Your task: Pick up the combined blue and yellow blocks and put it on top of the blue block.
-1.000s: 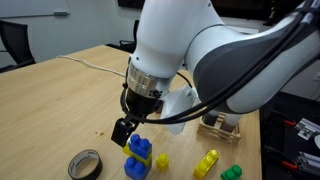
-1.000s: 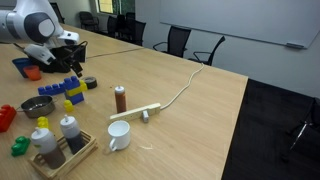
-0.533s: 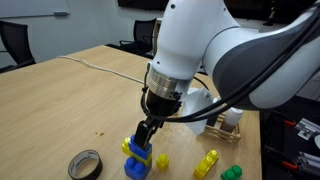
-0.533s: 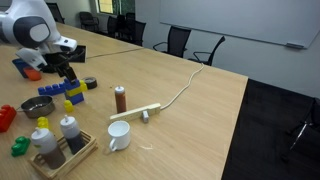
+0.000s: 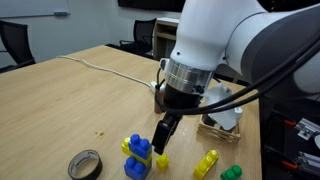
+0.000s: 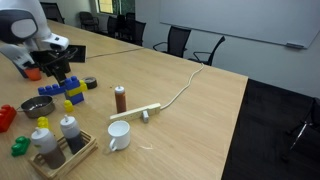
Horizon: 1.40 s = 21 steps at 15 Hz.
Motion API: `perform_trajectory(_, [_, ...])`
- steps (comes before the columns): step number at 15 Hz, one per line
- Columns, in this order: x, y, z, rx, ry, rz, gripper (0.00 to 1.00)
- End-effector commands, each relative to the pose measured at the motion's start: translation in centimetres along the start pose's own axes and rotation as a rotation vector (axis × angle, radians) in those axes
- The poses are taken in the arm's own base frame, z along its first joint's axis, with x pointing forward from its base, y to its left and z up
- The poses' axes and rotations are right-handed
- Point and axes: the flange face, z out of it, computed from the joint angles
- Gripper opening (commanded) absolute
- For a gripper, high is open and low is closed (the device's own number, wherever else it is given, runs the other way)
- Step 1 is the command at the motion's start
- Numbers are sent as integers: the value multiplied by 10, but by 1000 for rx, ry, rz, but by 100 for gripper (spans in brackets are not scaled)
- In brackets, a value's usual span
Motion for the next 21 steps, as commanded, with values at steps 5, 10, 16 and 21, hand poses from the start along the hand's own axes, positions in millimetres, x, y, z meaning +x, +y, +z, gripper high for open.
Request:
perform_trajectory(5, [-16, 22, 21, 25, -99, -29, 100])
perform_trajectory(10, [-17, 25, 24, 33, -106, -53, 100])
perform_trajectory(16, [-17, 25, 24, 33, -106, -53, 100])
perform_trajectory(21, [-17, 25, 24, 33, -106, -53, 100])
